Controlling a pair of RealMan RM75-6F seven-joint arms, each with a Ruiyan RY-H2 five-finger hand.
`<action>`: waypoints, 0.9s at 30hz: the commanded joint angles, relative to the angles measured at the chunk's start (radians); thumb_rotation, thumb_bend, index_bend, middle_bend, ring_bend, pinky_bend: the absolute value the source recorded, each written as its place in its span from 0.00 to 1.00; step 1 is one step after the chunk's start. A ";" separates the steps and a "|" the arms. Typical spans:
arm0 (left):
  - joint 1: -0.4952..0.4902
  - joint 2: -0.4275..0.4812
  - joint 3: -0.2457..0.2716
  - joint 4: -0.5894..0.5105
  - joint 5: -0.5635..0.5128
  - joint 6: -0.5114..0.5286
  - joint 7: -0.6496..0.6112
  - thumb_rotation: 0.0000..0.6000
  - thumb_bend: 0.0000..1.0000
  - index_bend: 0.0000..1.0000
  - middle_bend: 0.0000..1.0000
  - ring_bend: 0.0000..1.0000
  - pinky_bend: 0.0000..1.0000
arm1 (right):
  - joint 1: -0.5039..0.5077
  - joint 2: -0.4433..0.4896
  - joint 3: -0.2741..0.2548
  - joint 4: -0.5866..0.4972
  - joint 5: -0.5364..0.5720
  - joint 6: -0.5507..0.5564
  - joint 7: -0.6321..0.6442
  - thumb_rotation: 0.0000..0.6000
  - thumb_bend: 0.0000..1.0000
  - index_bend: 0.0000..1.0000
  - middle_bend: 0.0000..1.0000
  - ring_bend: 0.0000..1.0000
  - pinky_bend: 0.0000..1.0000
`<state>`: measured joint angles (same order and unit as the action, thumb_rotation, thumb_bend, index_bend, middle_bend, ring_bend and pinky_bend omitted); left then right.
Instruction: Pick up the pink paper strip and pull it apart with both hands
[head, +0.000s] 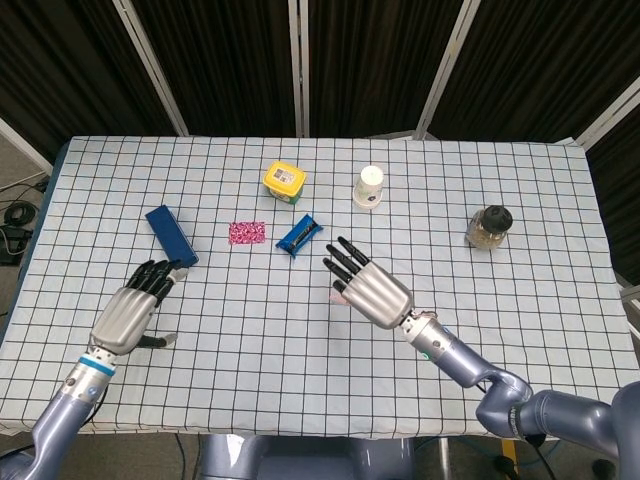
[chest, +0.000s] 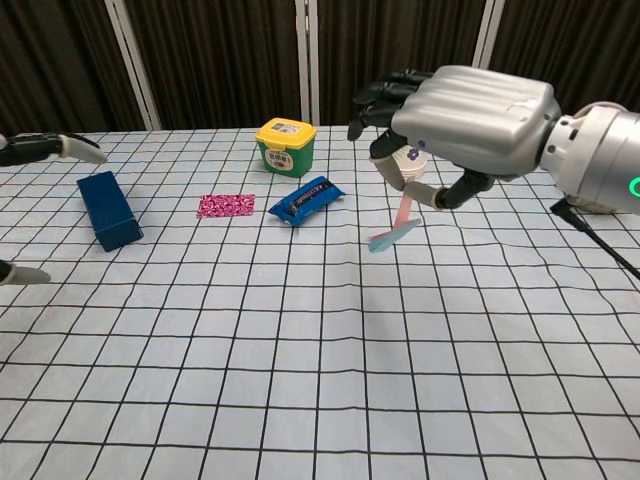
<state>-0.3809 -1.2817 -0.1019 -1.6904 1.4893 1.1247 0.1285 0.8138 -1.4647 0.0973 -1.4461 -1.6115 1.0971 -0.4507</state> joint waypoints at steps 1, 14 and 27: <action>-0.059 -0.052 -0.035 0.010 -0.028 -0.053 0.026 1.00 0.08 0.24 0.00 0.00 0.00 | 0.016 0.022 0.068 -0.099 0.121 -0.069 -0.105 1.00 0.48 0.69 0.18 0.00 0.00; -0.246 -0.259 -0.170 0.047 -0.243 -0.179 0.124 1.00 0.21 0.39 0.00 0.00 0.00 | 0.052 -0.045 0.197 -0.237 0.493 -0.082 -0.299 1.00 0.48 0.70 0.19 0.00 0.00; -0.370 -0.393 -0.245 0.171 -0.432 -0.254 0.105 1.00 0.25 0.43 0.00 0.00 0.00 | 0.104 -0.099 0.241 -0.305 0.699 -0.017 -0.403 1.00 0.48 0.70 0.19 0.00 0.00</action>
<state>-0.7363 -1.6597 -0.3370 -1.5348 1.0735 0.8800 0.2390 0.9083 -1.5549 0.3322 -1.7408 -0.9299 1.0706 -0.8414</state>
